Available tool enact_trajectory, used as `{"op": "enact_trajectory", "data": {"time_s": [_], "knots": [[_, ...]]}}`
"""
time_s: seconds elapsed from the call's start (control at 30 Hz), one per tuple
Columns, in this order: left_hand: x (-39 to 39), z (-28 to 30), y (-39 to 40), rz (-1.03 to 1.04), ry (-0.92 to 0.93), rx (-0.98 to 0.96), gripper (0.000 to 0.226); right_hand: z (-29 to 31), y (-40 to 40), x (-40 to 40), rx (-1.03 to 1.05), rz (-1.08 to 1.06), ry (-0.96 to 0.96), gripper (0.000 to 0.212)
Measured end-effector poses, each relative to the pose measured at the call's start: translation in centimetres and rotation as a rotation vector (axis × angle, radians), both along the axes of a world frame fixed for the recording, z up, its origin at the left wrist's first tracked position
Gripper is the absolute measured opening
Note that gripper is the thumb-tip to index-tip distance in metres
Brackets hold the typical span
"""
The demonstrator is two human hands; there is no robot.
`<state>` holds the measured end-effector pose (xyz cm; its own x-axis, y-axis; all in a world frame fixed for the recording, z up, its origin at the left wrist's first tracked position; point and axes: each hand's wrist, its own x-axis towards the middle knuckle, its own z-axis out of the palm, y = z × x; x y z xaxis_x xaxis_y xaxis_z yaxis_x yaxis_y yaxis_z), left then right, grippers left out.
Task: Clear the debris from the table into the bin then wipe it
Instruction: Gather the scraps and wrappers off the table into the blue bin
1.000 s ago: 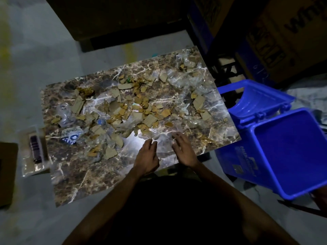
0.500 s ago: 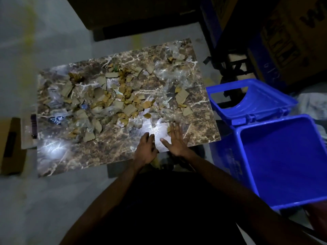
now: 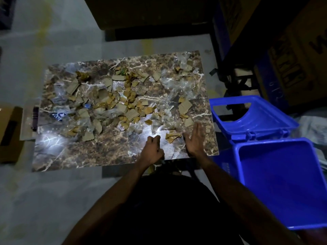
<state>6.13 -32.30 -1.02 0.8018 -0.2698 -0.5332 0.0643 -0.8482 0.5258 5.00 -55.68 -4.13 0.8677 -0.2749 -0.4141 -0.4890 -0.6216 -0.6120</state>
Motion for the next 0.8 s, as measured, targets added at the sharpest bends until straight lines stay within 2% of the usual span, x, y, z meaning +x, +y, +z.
{"op": "enact_trajectory", "data": {"time_s": [0.1,0.17,0.27,0.33,0.4,0.47,0.53,0.63,0.73,0.8], "knots": [[1.4,-0.4,-1.9,0.189,0.148,-0.141,0.060,0.1,2.0,2.7,0.053,0.129,0.105,0.083],[1.8,-0.7,-3.0,0.403,0.221,-0.242,0.052,0.1,3.1,3.8,0.084,0.214,0.149,0.080],[2.1,-1.3,-3.8,0.562,0.203,-0.277,0.042,1.0,2.5,4.1,0.129,0.229,0.044,0.076],[1.6,-1.8,-3.6,0.536,0.149,-0.254,0.042,2.0,0.6,2.9,0.067,0.178,-0.046,0.078],[0.7,-2.1,-3.4,0.403,0.067,-0.194,0.042,1.5,-2.3,1.0,-0.083,0.105,-0.051,0.079],[0.2,-2.4,-3.7,0.279,0.062,-0.119,0.039,0.4,-5.0,-0.1,-0.193,0.029,0.067,0.088],[0.3,-2.3,-4.4,0.240,0.104,-0.055,0.032,-1.2,-6.0,-0.3,-0.207,0.040,0.162,0.097],[1.0,-2.1,-5.9,0.309,0.192,0.024,0.025,-1.8,-5.5,1.0,-0.182,0.159,0.141,0.104],[0.6,-1.4,-8.2,0.419,0.221,0.049,0.038,-2.2,-4.5,2.4,-0.117,0.513,0.020,0.100],[0.1,-1.5,-9.8,0.439,0.223,0.041,0.040,-2.4,-3.7,3.9,-0.032,0.613,-0.041,0.098]]}}
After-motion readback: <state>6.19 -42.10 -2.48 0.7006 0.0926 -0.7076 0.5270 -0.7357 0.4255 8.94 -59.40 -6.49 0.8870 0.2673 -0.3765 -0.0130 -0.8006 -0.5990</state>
